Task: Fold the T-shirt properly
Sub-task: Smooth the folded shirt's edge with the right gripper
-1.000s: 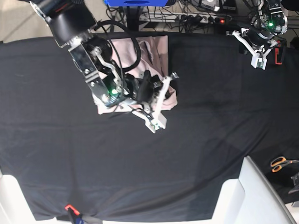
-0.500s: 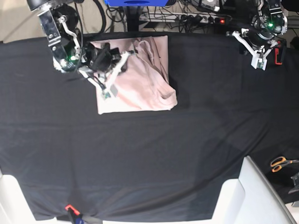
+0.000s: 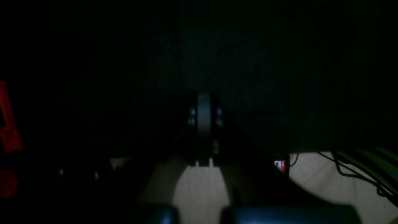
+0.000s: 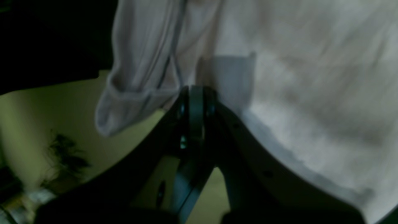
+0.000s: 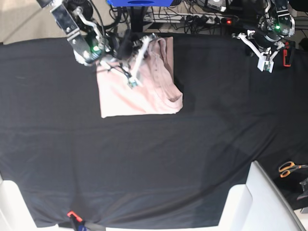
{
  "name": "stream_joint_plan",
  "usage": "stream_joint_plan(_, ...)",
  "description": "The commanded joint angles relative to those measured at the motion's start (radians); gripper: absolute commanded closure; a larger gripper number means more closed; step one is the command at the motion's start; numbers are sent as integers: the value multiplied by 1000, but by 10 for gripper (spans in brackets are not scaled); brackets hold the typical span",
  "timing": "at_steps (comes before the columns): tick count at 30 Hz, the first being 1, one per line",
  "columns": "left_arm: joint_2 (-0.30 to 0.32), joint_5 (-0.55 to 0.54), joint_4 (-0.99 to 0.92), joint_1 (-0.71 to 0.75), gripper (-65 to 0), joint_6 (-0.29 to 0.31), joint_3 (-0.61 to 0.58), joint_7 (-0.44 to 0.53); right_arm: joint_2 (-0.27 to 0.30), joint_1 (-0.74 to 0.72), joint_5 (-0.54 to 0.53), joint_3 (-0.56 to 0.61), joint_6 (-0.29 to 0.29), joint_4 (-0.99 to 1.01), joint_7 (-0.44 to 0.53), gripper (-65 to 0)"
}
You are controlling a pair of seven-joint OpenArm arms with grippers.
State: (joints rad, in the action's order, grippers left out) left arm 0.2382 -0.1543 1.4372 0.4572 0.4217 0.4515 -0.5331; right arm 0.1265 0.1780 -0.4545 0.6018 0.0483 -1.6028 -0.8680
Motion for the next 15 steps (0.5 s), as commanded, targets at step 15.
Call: stream_joint_plan(15, 5, -18, -63, -77, 0, -1, 0, 8, -32, -159, -28, 157, 8, 86, -21, -2)
